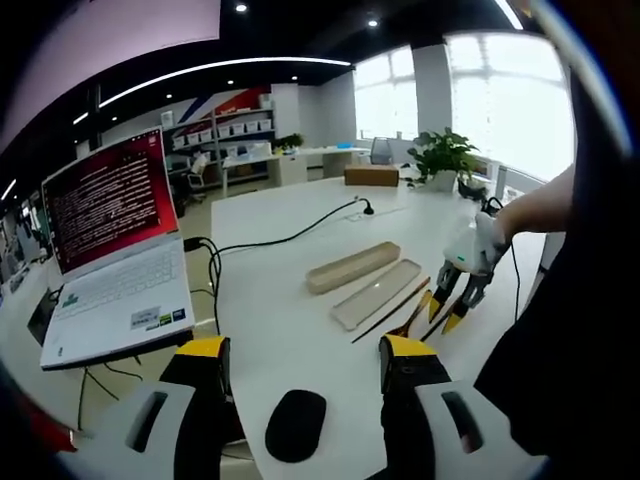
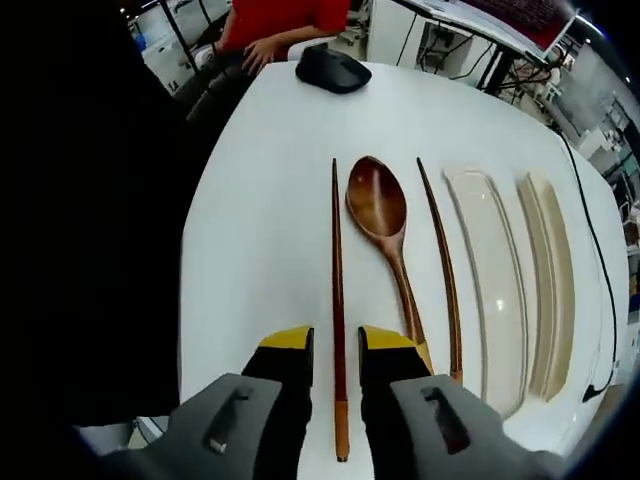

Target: Arrange the utensils inside the cutlery case until each visible utensil rests in its matching compartment.

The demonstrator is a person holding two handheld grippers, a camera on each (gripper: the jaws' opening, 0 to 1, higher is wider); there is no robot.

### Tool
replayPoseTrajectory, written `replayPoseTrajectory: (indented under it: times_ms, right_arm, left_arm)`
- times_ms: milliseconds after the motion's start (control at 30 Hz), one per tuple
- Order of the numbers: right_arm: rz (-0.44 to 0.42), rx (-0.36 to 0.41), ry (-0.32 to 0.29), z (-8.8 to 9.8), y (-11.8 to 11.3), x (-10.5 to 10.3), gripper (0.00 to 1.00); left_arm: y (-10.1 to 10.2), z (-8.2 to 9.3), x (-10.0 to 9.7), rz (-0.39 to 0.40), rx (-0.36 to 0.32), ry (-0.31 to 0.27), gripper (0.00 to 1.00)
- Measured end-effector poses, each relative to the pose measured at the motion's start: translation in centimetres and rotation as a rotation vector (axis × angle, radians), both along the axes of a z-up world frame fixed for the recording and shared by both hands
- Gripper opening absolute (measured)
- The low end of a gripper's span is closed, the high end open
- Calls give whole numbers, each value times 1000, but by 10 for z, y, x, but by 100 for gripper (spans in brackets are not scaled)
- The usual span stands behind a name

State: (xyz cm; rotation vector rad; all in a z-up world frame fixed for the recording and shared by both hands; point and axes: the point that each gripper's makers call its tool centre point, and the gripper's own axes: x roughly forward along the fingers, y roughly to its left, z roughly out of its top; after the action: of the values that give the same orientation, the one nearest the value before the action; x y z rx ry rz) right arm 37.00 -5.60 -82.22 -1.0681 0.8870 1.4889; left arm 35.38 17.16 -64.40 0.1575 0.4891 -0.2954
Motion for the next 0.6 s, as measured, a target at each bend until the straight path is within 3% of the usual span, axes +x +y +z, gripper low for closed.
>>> replayPoseTrajectory:
  times_ms: [133,467,600]
  right_arm:
    - [-6,-6,-1,0,9,-2,2]
    - [-19,25,7,3,6,-1,1]
    - [-45,3,8,2,7,1,1]
  left_arm:
    - [-5,0,2,-11,2,-1,62]
    - [-6,0,2,-15,-2,-3,62]
    - [-5,-1,0,-14,-1,1,62]
